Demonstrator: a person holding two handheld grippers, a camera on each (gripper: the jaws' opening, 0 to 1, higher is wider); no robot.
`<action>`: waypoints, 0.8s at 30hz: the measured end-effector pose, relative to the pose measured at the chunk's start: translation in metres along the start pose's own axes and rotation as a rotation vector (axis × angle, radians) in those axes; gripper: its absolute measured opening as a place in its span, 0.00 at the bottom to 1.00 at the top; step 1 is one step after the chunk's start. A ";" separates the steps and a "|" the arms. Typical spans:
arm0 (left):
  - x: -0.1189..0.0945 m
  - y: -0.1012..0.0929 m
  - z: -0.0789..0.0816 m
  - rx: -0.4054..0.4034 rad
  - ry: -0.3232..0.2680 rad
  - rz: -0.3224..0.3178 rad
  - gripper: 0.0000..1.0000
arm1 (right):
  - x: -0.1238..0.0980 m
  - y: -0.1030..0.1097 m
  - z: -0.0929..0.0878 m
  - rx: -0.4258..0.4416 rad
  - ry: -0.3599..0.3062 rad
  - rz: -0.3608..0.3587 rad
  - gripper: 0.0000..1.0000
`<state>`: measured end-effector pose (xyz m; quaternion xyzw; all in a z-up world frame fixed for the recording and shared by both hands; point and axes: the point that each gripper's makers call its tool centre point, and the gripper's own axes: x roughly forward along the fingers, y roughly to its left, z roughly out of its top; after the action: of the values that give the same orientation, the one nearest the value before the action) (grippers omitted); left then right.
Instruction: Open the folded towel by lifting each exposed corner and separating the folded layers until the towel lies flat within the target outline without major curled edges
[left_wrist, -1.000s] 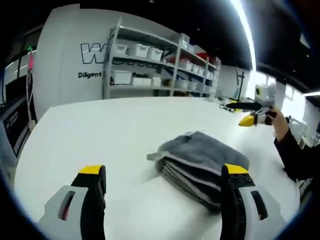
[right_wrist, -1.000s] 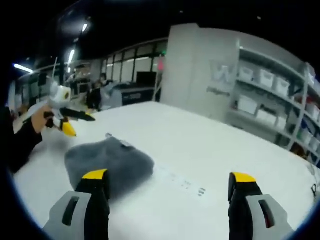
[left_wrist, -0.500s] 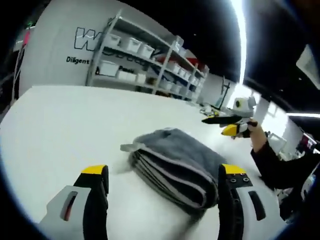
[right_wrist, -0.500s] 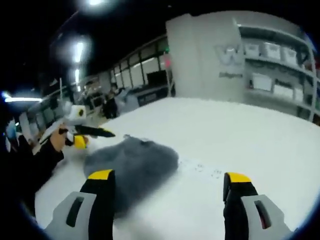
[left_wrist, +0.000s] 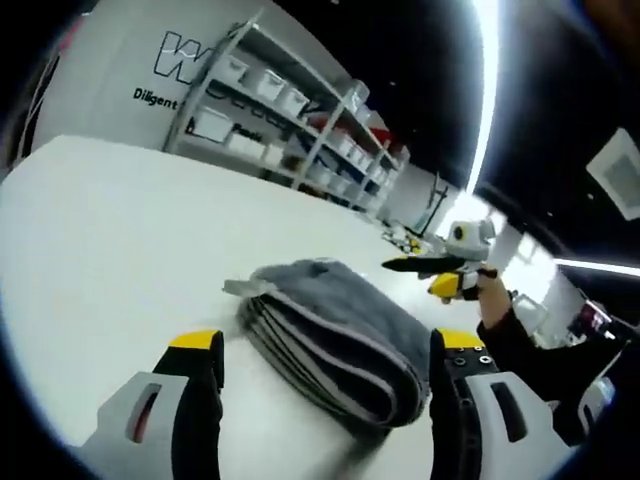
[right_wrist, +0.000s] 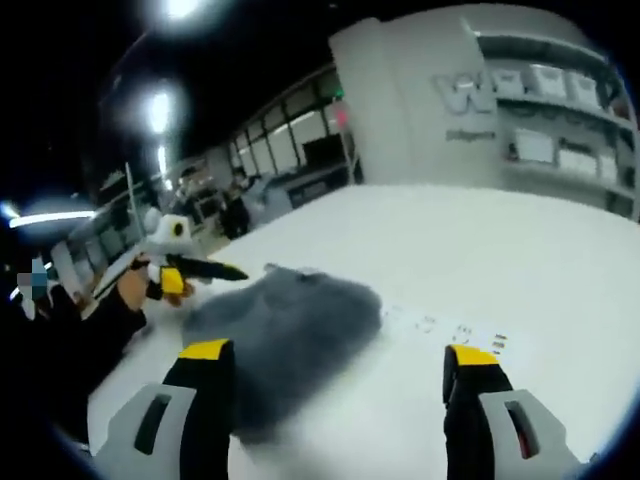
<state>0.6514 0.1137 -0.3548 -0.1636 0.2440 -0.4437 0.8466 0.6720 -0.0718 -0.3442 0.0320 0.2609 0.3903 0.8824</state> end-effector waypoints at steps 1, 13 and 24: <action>0.001 0.000 -0.001 -0.006 0.001 -0.003 0.82 | 0.000 0.001 0.000 0.007 -0.001 0.003 0.85; 0.010 -0.011 -0.006 -0.077 -0.006 -0.076 0.81 | 0.005 0.008 -0.005 0.115 -0.011 0.076 0.82; 0.017 -0.008 -0.012 -0.079 0.024 -0.063 0.80 | 0.016 0.018 -0.023 0.160 0.027 0.099 0.80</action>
<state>0.6474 0.0941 -0.3655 -0.1991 0.2661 -0.4623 0.8221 0.6582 -0.0517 -0.3661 0.1102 0.3011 0.4117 0.8530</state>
